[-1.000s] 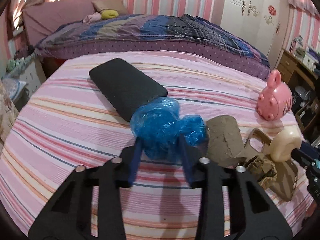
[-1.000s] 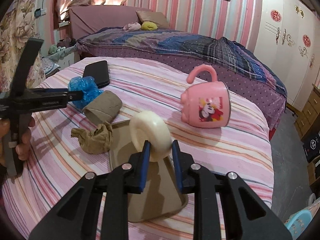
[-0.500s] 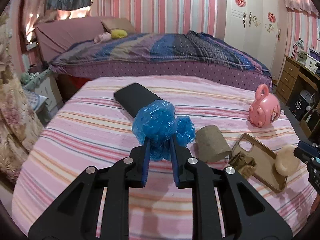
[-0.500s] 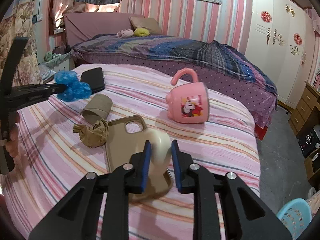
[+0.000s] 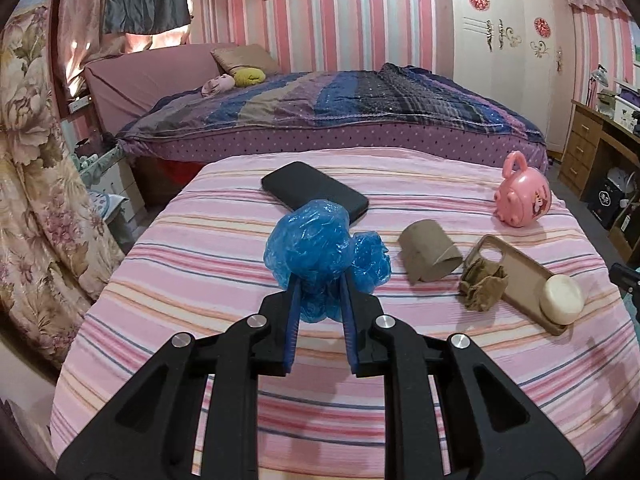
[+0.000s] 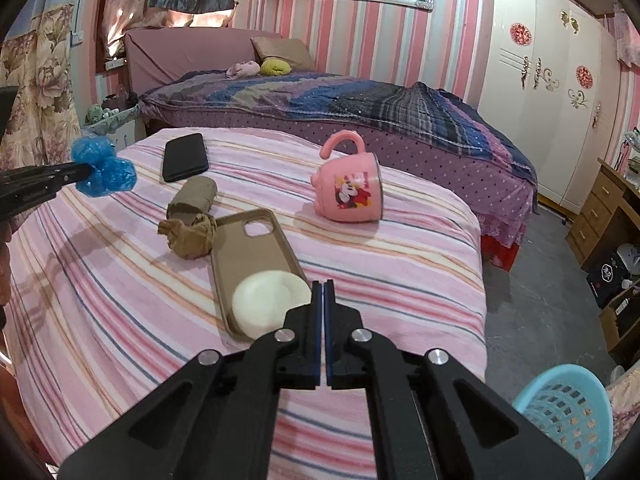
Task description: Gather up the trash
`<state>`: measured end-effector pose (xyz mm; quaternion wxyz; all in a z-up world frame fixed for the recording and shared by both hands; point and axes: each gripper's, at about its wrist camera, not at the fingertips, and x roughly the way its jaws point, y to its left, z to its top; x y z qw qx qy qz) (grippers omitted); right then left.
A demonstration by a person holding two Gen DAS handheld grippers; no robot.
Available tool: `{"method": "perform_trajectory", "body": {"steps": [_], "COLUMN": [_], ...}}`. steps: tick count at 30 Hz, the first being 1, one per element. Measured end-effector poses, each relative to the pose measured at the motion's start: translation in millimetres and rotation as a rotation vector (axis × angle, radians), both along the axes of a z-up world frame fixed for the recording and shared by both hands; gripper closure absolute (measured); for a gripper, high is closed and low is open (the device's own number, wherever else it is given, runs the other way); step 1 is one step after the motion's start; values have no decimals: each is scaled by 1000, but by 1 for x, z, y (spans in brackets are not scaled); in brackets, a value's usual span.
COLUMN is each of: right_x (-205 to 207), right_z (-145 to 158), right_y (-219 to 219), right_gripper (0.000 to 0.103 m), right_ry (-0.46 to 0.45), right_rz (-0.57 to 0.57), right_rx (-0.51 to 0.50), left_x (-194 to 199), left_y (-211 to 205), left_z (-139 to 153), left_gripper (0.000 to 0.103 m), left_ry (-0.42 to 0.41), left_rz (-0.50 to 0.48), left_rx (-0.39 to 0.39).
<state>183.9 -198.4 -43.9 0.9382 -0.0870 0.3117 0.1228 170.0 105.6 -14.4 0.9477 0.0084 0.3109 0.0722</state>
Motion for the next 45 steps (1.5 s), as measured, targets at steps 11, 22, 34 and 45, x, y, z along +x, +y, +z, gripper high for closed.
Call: {"method": "perform_trajectory", "body": {"steps": [11,22,34,45], "right_x": [9,23,-3,-34], "right_z": [-14,-36,-20,8], "right_y": [6,39,30,-32], "right_gripper": [34,41,42,42], "right_ry": [27,124,38,-7], "right_rz": [-19,12,-2,-95], "right_rx": [54,7,20,33], "left_x": [6,5,-11,-50], "left_y": [19,26,15,-50], "left_z": [-9,-9,3,22], "left_gripper": [85,85,85,85], "left_ry": [32,35,-2,-62], "left_rz": [42,48,40,-47], "left_rx": [-30,-31,-54,-62]}}
